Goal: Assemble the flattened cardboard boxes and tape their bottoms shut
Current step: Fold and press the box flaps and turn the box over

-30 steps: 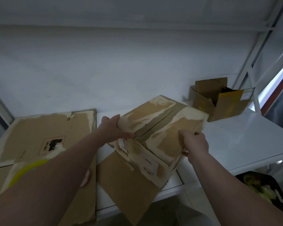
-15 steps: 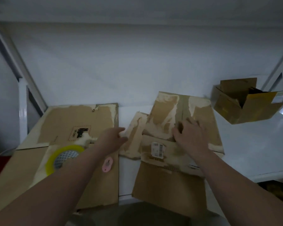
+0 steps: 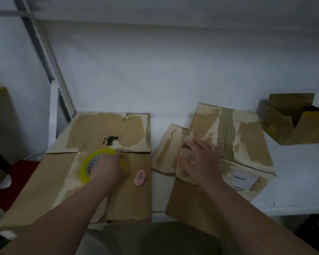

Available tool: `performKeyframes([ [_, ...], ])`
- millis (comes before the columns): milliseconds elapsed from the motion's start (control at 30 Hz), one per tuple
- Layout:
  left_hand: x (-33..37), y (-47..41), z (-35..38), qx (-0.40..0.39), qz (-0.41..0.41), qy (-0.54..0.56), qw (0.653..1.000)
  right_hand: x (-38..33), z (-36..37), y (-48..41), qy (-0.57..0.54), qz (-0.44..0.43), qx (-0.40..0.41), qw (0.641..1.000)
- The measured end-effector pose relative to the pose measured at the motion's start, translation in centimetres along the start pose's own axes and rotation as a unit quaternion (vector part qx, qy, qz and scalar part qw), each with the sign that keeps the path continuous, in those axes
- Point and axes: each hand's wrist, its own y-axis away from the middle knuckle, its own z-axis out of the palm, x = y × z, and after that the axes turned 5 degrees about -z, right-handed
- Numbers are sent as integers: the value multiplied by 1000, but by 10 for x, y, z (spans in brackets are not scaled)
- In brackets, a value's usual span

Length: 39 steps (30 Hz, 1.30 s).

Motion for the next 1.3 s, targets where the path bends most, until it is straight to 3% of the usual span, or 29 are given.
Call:
performKeyframes([
  [67,8,6,-17,42,12,115,992,-4,-4,0,-43,-14,44,998],
  [133,22,11,-33,54,22,271,961,-13,-6,1,-69,-43,79,994],
  [267,50,29,-59,-32,17,576,817,-41,-10,10,-167,-61,4,984],
  [367,70,47,-70,-104,0,662,742,-53,-12,16,-205,-36,-91,974],
  [500,88,64,-73,-161,-11,705,690,-55,-11,19,-218,-3,-82,972],
  [567,91,67,-72,-172,-4,697,696,-53,-15,24,-209,2,-60,976],
  [667,93,70,-71,-137,17,625,768,-49,-23,32,-203,2,-31,979],
  [833,89,68,-73,82,139,438,884,-52,-27,40,-191,0,-35,981],
  [1033,82,68,-83,107,217,384,891,-53,-33,44,-152,-15,-44,987],
  [1300,80,63,-93,85,247,332,906,-49,-45,45,-192,-3,-44,980],
])
